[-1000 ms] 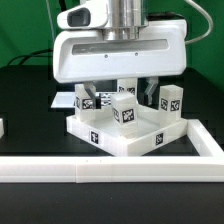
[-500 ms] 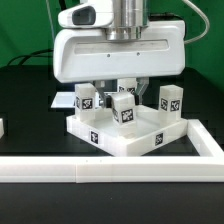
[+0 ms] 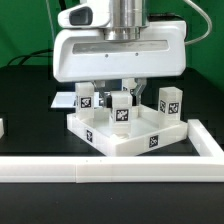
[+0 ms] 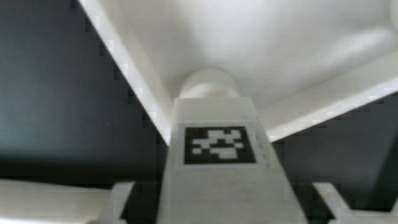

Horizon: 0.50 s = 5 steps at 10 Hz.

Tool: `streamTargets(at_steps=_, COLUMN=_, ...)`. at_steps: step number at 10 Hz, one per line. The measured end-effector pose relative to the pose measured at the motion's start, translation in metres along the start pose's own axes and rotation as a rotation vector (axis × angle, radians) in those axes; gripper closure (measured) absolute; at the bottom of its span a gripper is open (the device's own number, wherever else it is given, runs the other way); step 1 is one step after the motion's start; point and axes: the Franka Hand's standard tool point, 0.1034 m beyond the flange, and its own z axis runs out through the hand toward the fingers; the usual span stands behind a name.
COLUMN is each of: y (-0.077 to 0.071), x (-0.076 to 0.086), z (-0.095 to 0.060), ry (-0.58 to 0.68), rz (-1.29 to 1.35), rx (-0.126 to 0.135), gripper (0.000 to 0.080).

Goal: Assemble square table

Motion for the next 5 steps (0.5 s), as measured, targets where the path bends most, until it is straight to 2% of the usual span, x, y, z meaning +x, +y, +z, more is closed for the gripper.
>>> streamTargets(at_steps=3, y=-0.006, x=0.000, z=0.001, ry=0.040, rz=0.250, rx=-0.008, gripper=0.0509)
streamTargets(at_steps=5, y=-0.011, x=0.000, z=0.001, ry=0.059, rz=0.394, rx=-0.002, gripper=0.0509)
